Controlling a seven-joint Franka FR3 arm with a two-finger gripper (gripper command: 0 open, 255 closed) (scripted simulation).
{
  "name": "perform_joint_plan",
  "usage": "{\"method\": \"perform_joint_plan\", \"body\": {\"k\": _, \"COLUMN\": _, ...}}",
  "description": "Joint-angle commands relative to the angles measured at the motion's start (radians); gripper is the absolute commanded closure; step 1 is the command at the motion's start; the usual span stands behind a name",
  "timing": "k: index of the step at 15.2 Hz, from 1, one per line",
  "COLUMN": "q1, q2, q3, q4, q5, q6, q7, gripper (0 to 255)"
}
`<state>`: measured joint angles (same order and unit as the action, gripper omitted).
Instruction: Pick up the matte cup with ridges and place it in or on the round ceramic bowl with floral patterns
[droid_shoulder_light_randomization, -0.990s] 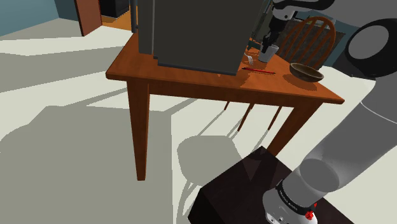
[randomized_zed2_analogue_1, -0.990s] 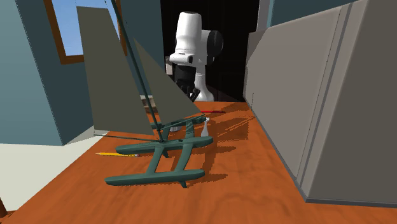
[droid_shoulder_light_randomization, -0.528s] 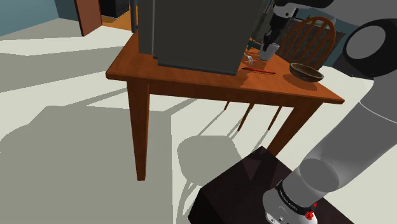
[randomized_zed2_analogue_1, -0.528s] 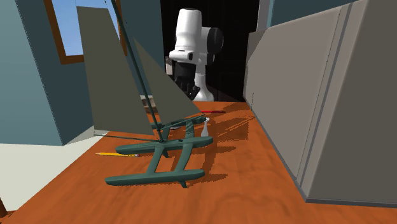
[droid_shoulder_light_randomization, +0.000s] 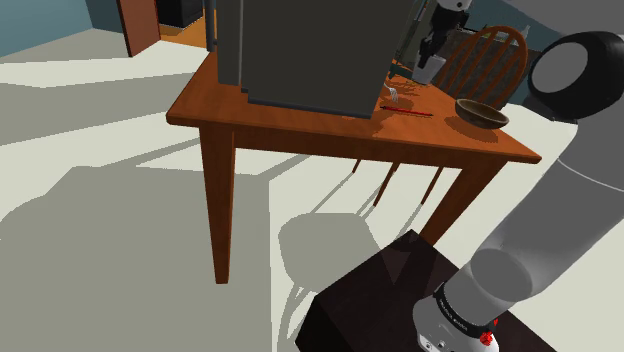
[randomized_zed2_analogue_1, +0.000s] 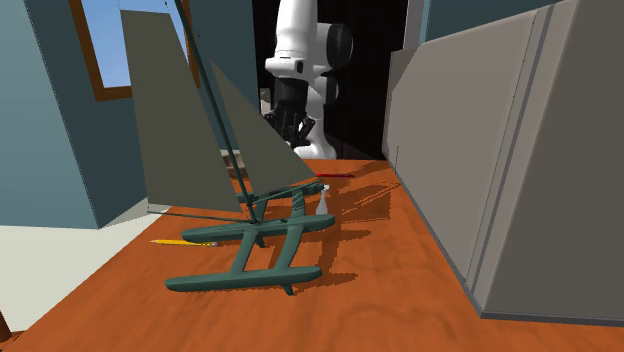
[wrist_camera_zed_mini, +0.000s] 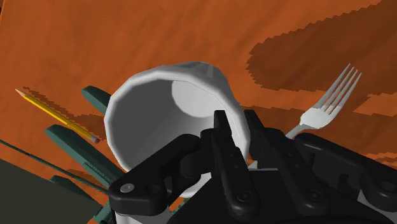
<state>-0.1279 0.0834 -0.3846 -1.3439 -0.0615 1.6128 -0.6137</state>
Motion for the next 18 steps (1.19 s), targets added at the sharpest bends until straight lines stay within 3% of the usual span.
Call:
{"method": "perform_joint_plan", "body": {"k": 1, "q1": -0.005, "q2": 0.018, "q3": -0.003, "q4": 0.052, "q5": 0.009, "q6": -0.035, "q7": -0.009, "gripper": 255}}
{"method": "perform_joint_plan", "body": {"k": 12, "q1": -0.061, "q2": 0.172, "q3": -0.02, "q4": 0.424, "q5": 0.081, "q6": -0.261, "q7": -0.055, "gripper": 255}}
{"method": "perform_joint_plan", "body": {"k": 13, "q1": -0.062, "q2": 0.172, "q3": -0.02, "q4": 0.426, "q5": 0.082, "q6": -0.262, "q7": -0.055, "gripper": 255}}
{"method": "perform_joint_plan", "body": {"k": 18, "q1": -0.029, "q2": -0.059, "q3": -0.026, "q4": 0.148, "q5": -0.011, "q6": -0.198, "q7": -0.074, "gripper": 255}}
